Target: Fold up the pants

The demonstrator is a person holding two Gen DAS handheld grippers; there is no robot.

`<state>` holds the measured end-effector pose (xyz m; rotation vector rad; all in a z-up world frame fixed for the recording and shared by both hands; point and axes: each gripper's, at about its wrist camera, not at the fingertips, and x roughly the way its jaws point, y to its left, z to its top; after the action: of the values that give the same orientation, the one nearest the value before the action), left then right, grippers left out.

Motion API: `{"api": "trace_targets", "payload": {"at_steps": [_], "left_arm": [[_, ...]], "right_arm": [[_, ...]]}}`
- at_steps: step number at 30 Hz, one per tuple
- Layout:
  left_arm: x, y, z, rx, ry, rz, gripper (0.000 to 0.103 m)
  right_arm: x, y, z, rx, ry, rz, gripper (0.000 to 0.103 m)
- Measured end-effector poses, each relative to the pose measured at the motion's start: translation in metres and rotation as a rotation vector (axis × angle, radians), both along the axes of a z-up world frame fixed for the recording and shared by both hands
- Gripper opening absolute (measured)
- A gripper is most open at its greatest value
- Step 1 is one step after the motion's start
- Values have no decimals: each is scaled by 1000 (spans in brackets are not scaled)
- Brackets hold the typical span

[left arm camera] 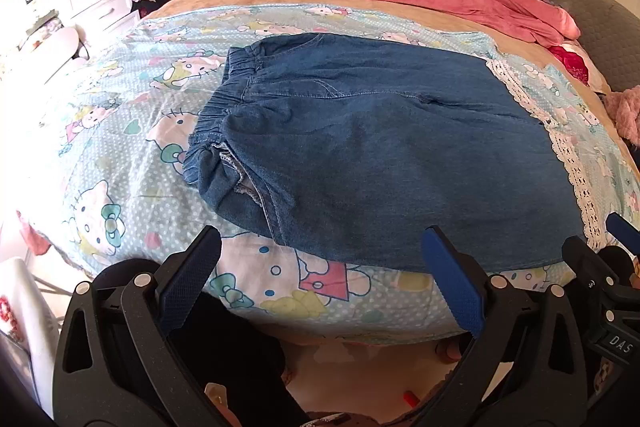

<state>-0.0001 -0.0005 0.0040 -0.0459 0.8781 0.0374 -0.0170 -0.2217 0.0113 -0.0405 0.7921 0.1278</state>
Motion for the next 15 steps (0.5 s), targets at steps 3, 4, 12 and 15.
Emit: {"api": "trace_targets", "payload": {"at_steps": [3,4,12,15], "left_arm": [[0,0,0,-1,1,1,94],[0,0,0,-3,2,2,94],[1,-3,-3,-1,7,1,94],[3,-2,-4,-3,8,6,94]], "right_arm": [[0,0,0,-1,0,0,99],[0,0,0,0,0,1,99],[1,-1,-2,-1,2,-4,99],[4,-2,-3,3,12,-4,99]]}}
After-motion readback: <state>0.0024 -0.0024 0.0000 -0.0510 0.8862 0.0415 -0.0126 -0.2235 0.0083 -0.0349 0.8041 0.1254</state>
